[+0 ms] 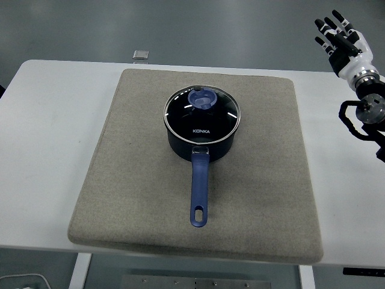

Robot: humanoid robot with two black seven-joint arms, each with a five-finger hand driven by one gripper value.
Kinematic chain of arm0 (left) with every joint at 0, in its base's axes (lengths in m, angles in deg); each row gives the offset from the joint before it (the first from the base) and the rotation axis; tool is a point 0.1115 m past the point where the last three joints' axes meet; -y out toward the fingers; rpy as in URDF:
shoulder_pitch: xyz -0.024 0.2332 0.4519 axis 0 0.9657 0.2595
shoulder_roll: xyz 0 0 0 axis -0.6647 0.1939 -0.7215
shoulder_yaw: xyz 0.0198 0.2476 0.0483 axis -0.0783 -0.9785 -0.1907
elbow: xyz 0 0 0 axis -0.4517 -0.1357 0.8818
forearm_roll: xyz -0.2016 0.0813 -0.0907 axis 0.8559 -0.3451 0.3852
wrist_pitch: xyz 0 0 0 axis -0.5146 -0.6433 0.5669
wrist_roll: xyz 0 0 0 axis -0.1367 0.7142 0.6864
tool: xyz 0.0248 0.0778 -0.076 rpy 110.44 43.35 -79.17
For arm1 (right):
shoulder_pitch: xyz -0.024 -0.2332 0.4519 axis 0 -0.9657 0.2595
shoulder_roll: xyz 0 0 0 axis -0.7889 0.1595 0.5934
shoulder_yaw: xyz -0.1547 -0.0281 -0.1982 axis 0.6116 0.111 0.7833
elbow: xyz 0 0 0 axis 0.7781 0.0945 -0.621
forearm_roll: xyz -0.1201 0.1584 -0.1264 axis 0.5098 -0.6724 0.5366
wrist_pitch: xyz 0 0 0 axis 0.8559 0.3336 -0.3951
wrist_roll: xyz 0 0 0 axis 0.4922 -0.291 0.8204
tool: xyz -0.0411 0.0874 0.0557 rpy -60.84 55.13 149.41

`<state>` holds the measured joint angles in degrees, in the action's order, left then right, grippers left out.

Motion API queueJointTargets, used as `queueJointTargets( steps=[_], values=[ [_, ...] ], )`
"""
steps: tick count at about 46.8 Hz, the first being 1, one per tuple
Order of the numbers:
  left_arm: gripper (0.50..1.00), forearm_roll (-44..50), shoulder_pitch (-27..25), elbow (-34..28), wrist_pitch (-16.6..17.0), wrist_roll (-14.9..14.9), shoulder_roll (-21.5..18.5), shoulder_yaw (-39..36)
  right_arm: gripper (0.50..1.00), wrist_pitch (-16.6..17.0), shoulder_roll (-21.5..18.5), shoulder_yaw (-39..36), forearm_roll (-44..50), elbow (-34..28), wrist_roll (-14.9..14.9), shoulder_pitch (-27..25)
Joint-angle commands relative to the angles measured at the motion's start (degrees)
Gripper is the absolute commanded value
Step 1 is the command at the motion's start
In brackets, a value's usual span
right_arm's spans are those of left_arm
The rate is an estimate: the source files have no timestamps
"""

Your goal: Lift the pot lid and place it to the right of the pot.

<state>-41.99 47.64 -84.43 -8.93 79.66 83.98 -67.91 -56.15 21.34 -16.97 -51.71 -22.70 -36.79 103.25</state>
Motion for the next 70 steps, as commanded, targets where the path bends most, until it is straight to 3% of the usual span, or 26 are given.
queueJointTargets(
  steps=[1,70],
  values=[
    [1.000,0.0,0.0,0.0,0.0,0.0,0.0,0.0,0.901,0.0,0.0,0.0,0.0,0.0,0.0,0.1],
    [1.000,0.0,0.0,0.1,0.1,0.0,0.0,-0.1,0.903,-0.3,1.0,-1.4,1.0,-0.2,0.1,0.0]
  ],
)
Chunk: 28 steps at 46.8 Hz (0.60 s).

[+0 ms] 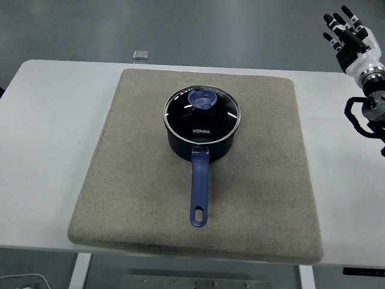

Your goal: Lift the pot lid and place it to the right of the pot.

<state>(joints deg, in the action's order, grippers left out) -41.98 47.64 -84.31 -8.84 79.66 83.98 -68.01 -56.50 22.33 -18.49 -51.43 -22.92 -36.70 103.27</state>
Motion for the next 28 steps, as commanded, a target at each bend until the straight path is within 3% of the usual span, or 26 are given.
queueJointTargets(
  steps=[1,22,28],
  values=[
    [1.000,0.0,0.0,0.0,0.0,0.0,0.0,0.0,0.903,0.0,0.1,0.1,1.4,0.0,0.0,-0.1],
    [1.000,0.0,0.0,0.0,0.0,0.0,0.0,0.0,0.901,1.1,2.3,0.4,8.1,0.0,0.2,1.2],
    [1.000,0.0,0.0,0.0,0.0,0.0,0.0,0.0,0.903,5.4,3.2,0.4,12.2,0.0,0.2,1.4]
  ],
)
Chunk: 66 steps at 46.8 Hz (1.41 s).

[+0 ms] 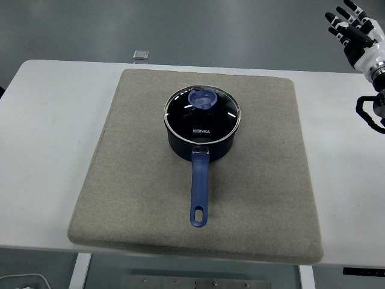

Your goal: Lift the pot lid and place it to the right of the pot.

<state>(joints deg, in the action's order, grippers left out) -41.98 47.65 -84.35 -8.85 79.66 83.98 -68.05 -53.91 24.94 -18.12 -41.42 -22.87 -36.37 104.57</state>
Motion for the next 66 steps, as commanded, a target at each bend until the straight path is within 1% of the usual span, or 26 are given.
queueJointTargets(
  steps=[1,2,4,8,11,14,20,23,29,35,42,47,53,59,66],
  values=[
    [1.000,0.0,0.0,0.0,0.0,0.0,0.0,0.0,0.901,3.9,1.0,0.0,2.9,-0.1,-0.3,0.1],
    [1.000,0.0,0.0,0.0,0.0,0.0,0.0,0.0,0.901,4.9,1.3,0.0,3.7,-0.1,-0.5,0.1],
    [1.000,0.0,0.0,0.0,0.0,0.0,0.0,0.0,0.901,5.8,1.5,-0.1,5.3,-0.2,-1.4,0.1],
    [1.000,0.0,0.0,0.0,0.0,0.0,0.0,0.0,0.901,7.1,1.9,0.0,10.1,-0.3,-5.3,1.4],
    [1.000,0.0,0.0,0.0,0.0,0.0,0.0,0.1,0.901,9.4,2.8,0.0,15.6,-0.3,-7.5,2.4],
    [1.000,0.0,0.0,0.0,0.0,0.0,0.0,0.0,0.901,11.5,3.3,-0.1,19.8,-0.3,-9.1,3.4],
    [1.000,0.0,0.0,0.0,0.0,0.0,0.0,0.0,0.901,13.0,3.7,0.1,25.6,-0.1,-11.8,5.3],
    [1.000,0.0,0.0,0.0,0.0,0.0,0.0,0.0,0.901,14.6,3.9,0.1,29.9,0.1,-13.2,6.0],
    [1.000,0.0,0.0,0.0,0.0,0.0,0.0,0.0,0.903,17.7,5.0,0.1,37.6,0.7,-13.2,7.5],
    [1.000,0.0,0.0,0.0,0.0,0.0,0.0,0.0,0.901,18.1,5.7,-0.1,46.6,2.4,-13.2,9.1],
    [1.000,0.0,0.0,0.0,0.0,0.0,0.0,0.0,0.903,18.2,7.9,-0.3,52.1,7.5,-13.2,10.9],
    [1.000,0.0,0.0,0.0,0.0,0.0,0.0,0.1,0.901,18.0,9.7,-0.4,57.6,12.2,-13.2,12.5],
    [1.000,0.0,0.0,0.0,0.0,0.0,0.0,0.0,0.903,17.4,10.7,-0.6,66.3,17.1,-13.2,14.6],
    [1.000,0.0,0.0,0.0,0.0,0.0,0.0,0.0,0.901,15.9,10.6,-0.7,73.8,20.0,-13.2,16.2],
    [1.000,0.0,0.0,0.0,0.0,0.0,0.0,0.1,0.901,14.0,10.6,-0.7,78.8,22.7,-13.2,18.0]
  ],
)
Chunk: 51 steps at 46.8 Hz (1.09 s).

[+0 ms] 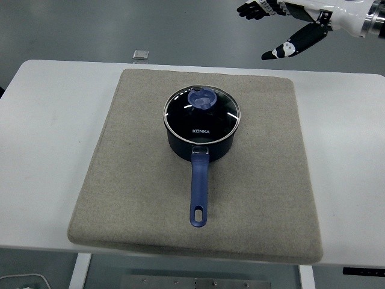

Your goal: Lift the pot lid and place it to the right of the pot.

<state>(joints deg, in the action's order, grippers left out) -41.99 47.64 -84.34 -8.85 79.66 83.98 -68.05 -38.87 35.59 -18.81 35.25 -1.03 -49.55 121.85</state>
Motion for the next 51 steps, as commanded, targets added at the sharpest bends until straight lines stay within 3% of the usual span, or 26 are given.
queueJointTargets(
  steps=[1,8,24,44,51],
  values=[
    [1.000,0.0,0.0,0.0,0.0,0.0,0.0,0.0,0.903,-1.5,-0.1,0.0,2.7,1.0,0.0,0.9],
    [1.000,0.0,0.0,0.0,0.0,0.0,0.0,0.0,0.903,-4.1,-0.5,0.2,6.6,2.4,0.0,1.8],
    [1.000,0.0,0.0,0.0,0.0,0.0,0.0,0.0,0.903,-13.8,-2.4,1.1,19.9,6.8,0.0,0.3],
    [1.000,0.0,0.0,0.0,0.0,0.0,0.0,0.0,0.903,-15.2,-3.9,3.1,20.3,8.3,0.0,0.1],
    [1.000,0.0,0.0,0.0,0.0,0.0,0.0,0.1,0.903,-18.6,-6.3,3.9,21.2,8.3,0.0,-0.8]
  ],
)
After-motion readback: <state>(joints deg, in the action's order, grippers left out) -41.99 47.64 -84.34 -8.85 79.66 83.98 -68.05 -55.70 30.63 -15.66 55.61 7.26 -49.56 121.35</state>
